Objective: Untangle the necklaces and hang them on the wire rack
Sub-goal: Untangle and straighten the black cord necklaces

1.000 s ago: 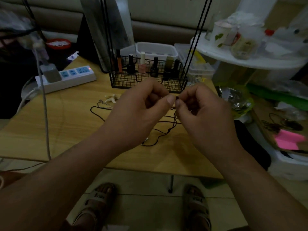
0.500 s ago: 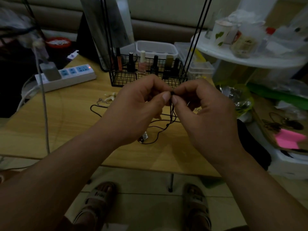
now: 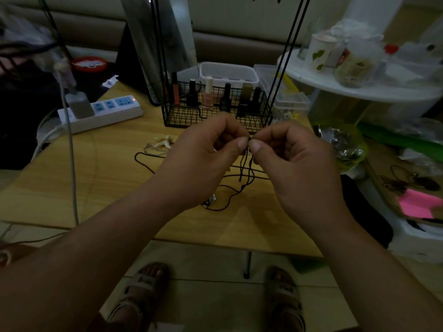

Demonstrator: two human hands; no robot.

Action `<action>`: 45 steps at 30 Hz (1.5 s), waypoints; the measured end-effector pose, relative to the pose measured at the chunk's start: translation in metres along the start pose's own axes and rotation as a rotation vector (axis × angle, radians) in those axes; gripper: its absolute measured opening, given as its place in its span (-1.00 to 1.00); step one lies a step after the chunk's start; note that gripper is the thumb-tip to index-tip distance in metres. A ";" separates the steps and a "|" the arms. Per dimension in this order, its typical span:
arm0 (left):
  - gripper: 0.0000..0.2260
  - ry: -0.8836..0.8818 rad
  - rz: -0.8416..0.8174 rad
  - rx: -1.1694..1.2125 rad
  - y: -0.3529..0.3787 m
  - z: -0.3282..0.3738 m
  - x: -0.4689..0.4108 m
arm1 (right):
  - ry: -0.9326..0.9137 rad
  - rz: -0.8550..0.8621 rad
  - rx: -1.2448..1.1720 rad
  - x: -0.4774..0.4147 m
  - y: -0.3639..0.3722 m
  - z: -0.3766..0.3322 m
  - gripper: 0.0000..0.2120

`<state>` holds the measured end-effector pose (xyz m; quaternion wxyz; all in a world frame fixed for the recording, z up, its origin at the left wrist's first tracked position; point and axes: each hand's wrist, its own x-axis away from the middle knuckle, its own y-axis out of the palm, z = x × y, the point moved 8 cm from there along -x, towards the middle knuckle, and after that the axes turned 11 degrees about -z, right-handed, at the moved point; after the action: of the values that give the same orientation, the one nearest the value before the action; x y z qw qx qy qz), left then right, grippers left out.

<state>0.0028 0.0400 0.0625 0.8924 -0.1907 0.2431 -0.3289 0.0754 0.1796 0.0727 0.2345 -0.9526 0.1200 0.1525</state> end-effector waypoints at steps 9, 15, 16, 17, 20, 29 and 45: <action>-0.90 -0.046 0.007 0.102 -0.003 0.000 0.004 | -0.092 0.034 0.188 0.004 0.002 -0.008 -0.97; -0.90 -0.129 -0.041 0.189 -0.001 -0.010 0.001 | -0.064 0.025 0.123 0.005 0.005 -0.003 -0.95; -0.91 -0.140 -0.043 0.195 -0.001 -0.011 0.002 | -0.072 0.026 0.141 0.005 0.006 -0.004 -0.95; -0.91 -0.150 -0.043 0.200 -0.001 -0.012 0.002 | -0.082 0.027 0.158 0.005 0.007 -0.005 -0.95; -0.90 -0.175 -0.054 0.213 -0.001 -0.013 0.002 | -0.107 0.043 0.192 0.005 0.009 -0.007 -0.95; -0.89 -0.190 -0.075 0.185 -0.005 -0.015 0.003 | -0.173 0.063 0.301 0.005 0.015 -0.008 -0.96; -0.91 -0.143 -0.051 -0.024 -0.014 -0.013 -0.001 | -0.057 -0.028 0.272 -0.006 -0.003 -0.005 -0.92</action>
<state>-0.0119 0.0290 0.0597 0.8965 -0.2305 0.1775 -0.3342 0.0717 0.1806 0.0798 0.3670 -0.9088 0.1194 0.1585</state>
